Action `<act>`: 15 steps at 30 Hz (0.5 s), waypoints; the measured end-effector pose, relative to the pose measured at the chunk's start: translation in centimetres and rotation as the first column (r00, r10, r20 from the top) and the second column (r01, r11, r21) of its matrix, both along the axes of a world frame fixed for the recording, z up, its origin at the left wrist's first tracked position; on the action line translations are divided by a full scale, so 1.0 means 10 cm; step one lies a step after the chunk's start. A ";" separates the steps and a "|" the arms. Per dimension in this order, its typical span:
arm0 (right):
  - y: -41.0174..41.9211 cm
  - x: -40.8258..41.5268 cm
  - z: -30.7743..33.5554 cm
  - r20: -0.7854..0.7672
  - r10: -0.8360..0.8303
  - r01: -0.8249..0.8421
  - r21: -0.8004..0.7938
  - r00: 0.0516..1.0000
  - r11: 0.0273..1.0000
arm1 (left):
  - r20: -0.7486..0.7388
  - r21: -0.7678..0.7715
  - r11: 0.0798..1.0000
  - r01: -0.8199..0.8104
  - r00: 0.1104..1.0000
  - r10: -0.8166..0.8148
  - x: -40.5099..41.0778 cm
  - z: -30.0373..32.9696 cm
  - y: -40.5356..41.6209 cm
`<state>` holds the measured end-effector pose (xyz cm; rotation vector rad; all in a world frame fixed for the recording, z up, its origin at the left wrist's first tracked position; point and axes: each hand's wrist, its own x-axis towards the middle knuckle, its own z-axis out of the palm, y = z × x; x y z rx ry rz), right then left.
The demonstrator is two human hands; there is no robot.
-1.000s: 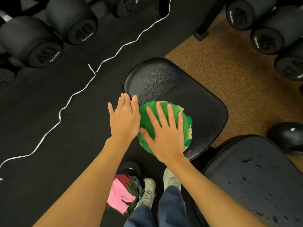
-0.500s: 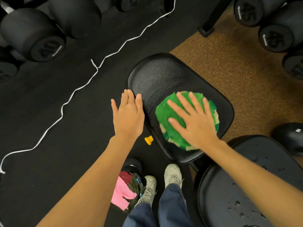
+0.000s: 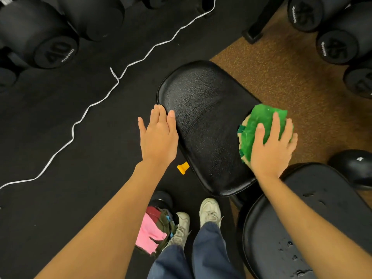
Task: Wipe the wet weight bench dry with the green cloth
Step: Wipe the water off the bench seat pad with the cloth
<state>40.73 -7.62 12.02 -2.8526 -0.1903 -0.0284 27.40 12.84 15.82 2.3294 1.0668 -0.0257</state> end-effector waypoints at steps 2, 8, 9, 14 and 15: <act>-0.02 -0.30 -0.05 0.053 -0.030 0.027 0.063 0.998 0.998 | 0.005 -0.016 1.000 -0.011 1.000 0.011 0.00 0.00 0.00; 0.05 -1.26 -0.04 0.010 -0.007 0.006 0.123 1.000 0.992 | -0.006 -0.016 1.000 -0.002 1.000 0.002 -0.01 0.01 0.01; 0.06 -1.31 -0.04 -0.009 -0.011 0.012 0.134 1.000 0.991 | -0.011 -0.011 1.000 -0.003 1.000 0.002 0.00 0.01 0.01; -0.01 -0.83 -0.12 0.078 0.003 -0.009 0.077 0.997 0.997 | -0.036 -0.018 1.000 0.003 0.999 -0.004 0.00 0.00 0.03; 0.00 -0.63 -0.12 0.096 -0.037 0.030 0.064 0.995 0.997 | -0.036 -0.013 1.000 0.010 0.999 -0.010 0.00 -0.02 0.02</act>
